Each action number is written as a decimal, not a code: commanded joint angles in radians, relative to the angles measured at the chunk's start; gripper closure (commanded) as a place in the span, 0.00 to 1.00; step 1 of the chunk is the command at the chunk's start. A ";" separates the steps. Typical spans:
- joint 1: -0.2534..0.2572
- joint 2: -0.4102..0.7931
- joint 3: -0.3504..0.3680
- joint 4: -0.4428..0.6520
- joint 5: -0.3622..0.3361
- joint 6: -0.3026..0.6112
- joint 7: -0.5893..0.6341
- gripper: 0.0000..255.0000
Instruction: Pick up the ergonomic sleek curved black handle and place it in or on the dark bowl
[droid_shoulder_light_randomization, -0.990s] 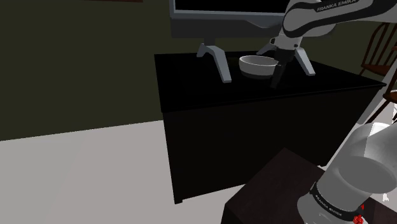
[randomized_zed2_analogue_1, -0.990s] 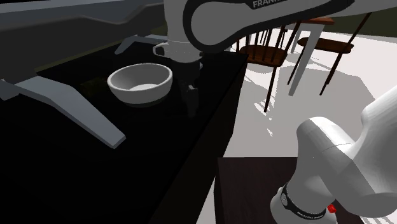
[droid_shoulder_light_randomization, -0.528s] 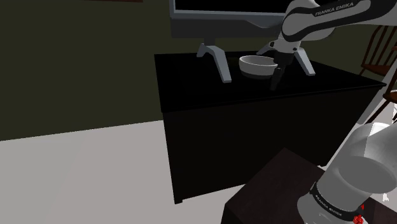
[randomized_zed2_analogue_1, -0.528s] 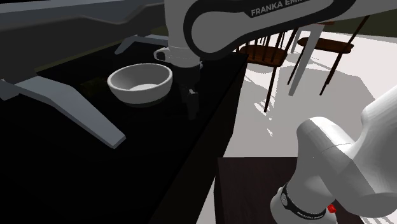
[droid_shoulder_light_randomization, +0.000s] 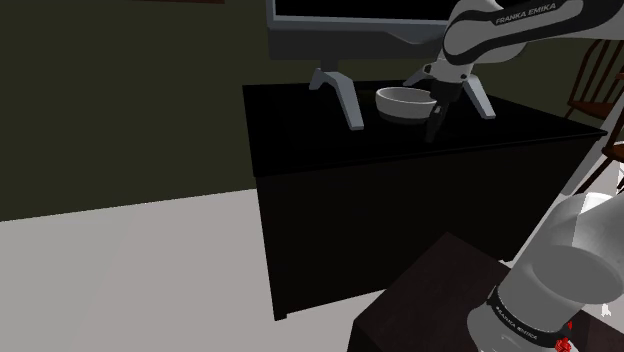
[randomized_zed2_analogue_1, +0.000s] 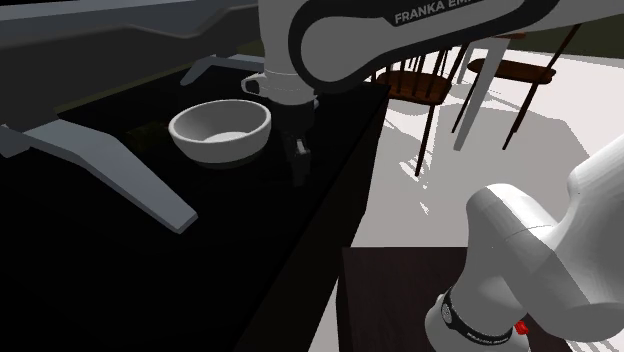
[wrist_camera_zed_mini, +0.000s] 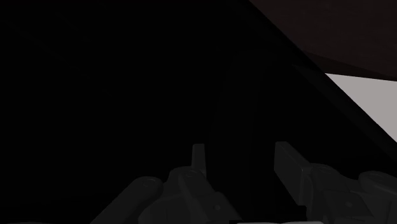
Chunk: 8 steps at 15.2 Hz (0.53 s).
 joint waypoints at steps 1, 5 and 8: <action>0.001 0.002 0.000 -0.003 0.001 0.000 0.000 1.00; 0.000 -0.002 0.002 0.008 0.001 -0.015 0.000 1.00; 0.002 -0.006 0.008 0.045 0.004 -0.055 0.000 1.00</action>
